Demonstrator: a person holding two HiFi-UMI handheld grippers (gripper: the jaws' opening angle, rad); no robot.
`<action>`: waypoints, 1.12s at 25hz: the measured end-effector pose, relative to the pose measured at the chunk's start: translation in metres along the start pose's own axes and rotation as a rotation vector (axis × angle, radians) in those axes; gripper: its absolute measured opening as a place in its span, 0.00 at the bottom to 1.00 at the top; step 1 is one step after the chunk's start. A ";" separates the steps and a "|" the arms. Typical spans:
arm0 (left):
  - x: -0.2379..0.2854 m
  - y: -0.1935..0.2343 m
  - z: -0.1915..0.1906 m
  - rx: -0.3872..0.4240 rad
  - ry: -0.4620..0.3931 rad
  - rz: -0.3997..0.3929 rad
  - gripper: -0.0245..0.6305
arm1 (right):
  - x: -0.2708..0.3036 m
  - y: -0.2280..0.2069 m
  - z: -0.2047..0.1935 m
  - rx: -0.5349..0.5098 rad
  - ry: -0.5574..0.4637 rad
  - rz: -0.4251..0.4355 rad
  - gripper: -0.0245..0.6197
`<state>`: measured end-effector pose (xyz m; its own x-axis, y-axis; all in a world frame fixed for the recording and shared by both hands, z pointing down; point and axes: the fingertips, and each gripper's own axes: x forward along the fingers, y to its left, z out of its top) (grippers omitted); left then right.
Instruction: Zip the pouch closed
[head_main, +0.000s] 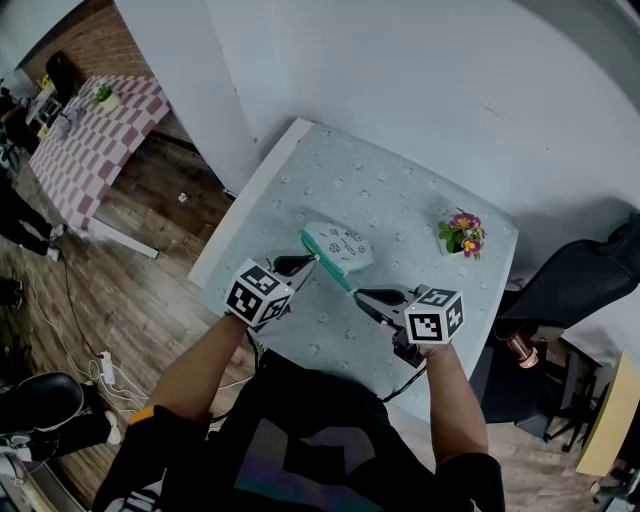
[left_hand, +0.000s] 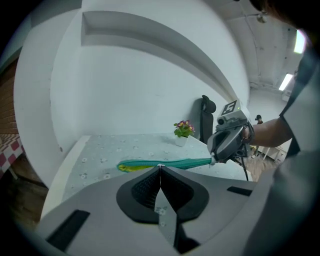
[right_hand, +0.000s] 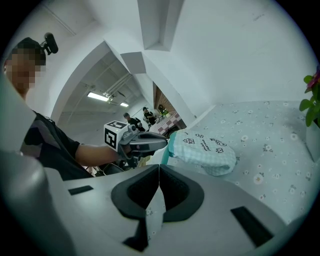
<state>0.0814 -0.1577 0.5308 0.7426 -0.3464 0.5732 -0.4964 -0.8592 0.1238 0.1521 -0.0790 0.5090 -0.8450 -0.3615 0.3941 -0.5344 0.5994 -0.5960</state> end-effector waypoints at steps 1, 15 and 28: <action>0.000 0.007 -0.002 -0.001 0.008 0.021 0.05 | 0.000 -0.001 -0.001 0.002 0.001 -0.003 0.07; 0.001 0.044 -0.019 -0.053 0.054 0.146 0.06 | 0.001 -0.019 -0.007 -0.014 -0.014 -0.134 0.08; -0.070 0.001 0.030 -0.071 -0.162 0.234 0.09 | -0.010 0.002 0.042 -0.144 -0.234 -0.594 0.08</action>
<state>0.0421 -0.1454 0.4665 0.6634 -0.5924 0.4571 -0.6885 -0.7225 0.0629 0.1584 -0.1039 0.4740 -0.3975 -0.7969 0.4549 -0.9173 0.3336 -0.2172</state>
